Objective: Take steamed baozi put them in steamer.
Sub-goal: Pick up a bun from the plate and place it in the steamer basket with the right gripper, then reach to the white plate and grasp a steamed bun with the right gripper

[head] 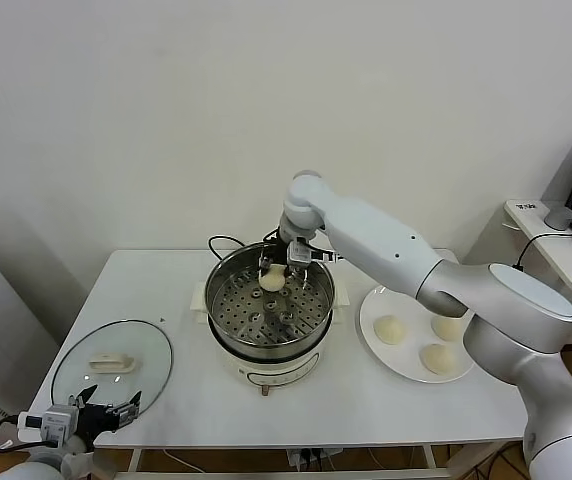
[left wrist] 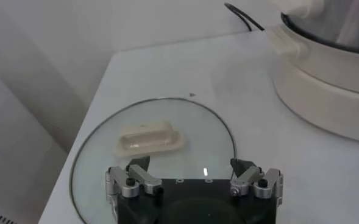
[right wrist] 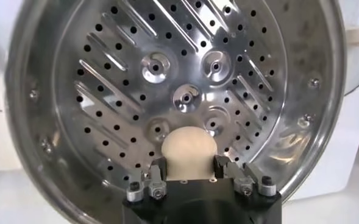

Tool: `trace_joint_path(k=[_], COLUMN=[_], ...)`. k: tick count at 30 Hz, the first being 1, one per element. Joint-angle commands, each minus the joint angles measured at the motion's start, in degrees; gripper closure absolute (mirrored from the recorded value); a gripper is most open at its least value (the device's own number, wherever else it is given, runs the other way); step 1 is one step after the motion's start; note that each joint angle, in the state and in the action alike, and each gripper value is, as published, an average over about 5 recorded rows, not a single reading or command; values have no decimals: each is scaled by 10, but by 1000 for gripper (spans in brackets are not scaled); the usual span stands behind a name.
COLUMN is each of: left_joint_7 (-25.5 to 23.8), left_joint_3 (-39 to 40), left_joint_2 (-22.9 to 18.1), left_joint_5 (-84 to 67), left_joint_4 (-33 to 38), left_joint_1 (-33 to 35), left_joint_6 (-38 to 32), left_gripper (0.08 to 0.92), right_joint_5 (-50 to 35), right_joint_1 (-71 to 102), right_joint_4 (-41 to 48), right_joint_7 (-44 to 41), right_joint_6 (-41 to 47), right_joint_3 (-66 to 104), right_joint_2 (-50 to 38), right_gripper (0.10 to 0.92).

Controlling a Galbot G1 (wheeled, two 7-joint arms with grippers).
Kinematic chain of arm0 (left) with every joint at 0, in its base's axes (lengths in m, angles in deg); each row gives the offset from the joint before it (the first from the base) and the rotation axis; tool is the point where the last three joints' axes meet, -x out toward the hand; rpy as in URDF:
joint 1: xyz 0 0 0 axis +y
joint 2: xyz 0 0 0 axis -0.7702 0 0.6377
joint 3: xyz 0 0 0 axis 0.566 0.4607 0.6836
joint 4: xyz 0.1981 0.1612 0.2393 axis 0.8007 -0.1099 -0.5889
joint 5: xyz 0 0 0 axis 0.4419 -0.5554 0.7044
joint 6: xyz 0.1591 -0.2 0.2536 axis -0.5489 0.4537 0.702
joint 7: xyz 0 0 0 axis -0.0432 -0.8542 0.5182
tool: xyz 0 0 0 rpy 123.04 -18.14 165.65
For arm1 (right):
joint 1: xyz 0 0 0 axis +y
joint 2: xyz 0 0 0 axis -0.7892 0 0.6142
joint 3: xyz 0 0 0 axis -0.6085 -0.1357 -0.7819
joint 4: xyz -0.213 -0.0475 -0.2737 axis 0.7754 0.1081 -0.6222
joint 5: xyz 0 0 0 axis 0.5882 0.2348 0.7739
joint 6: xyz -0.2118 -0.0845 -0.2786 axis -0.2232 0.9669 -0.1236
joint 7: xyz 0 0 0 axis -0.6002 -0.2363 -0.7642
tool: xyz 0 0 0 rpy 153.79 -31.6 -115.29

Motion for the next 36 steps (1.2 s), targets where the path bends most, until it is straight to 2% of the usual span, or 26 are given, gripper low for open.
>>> trace_joint_path(k=[1, 4, 11, 15, 19, 21, 25, 31, 36], left_joint_7=[0, 0, 0, 0, 0, 0, 0, 0, 0], left_joint_3=[0, 0, -1, -2, -3, -3, -5, -7, -10], left_joint_2=[0, 0, -2, -2, -3, -3, -6, -7, -5], left_joint_5=[0, 0, 0, 0, 0, 0, 1, 1, 1], left_joint_4=[0, 0, 3, 5, 9, 11, 14, 18, 20], left_joint_1=[0, 0, 1, 2, 1, 1, 3, 6, 8], left_joint_6=[0, 0, 0, 0, 1, 2, 2, 3, 3], left_gripper=[177, 177, 177, 177, 177, 177, 177, 177, 177], right_joint_5=[48, 53, 15, -82, -226, -311, -462, -619, -701], right_joint_1=[17, 18, -13, -71, -143, -181, -240, -290, -300], right_joint_4=[8, 10, 0, -11, -15, -21, -35, -42, -58], right_joint_7=[22, 32, 26, 3, -27, -43, -74, -93, -100], right_joint_6=[-28, -28, -28, -28, -19, 18, 160, 355, 439], right_joint_3=[18, 21, 10, -20, -66, -110, -206, -319, -385], right_joint_2=[6, 8, -2, -23, -61, -91, -158, -238, -282], right_gripper=[541, 515, 321, 228, 205, 203, 203, 203, 203])
